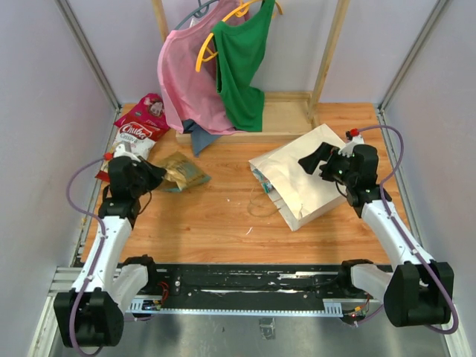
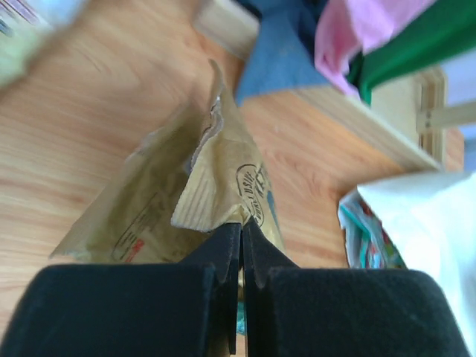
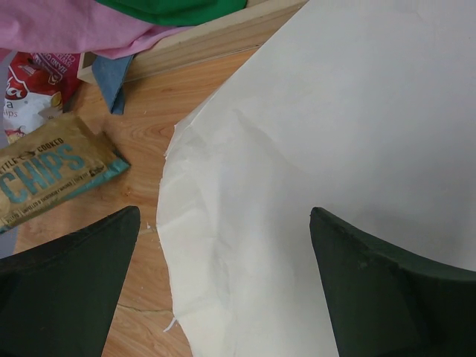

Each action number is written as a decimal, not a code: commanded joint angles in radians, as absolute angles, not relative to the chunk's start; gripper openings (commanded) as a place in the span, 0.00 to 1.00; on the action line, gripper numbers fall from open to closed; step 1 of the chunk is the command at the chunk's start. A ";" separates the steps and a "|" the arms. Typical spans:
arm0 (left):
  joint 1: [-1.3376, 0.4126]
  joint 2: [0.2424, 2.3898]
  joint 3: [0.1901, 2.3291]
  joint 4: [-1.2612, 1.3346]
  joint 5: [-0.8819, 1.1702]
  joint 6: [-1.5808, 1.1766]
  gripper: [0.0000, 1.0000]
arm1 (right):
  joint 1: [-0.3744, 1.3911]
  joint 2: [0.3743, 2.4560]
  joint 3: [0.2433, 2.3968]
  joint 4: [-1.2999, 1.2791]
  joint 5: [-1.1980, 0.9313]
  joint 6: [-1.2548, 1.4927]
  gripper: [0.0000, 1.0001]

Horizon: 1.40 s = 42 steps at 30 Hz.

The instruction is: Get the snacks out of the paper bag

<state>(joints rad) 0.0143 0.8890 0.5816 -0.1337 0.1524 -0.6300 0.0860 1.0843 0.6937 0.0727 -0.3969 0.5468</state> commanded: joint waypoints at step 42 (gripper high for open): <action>0.095 1.213 0.724 0.611 0.783 -1.105 0.00 | 0.106 1.106 0.703 0.088 -0.423 0.551 0.99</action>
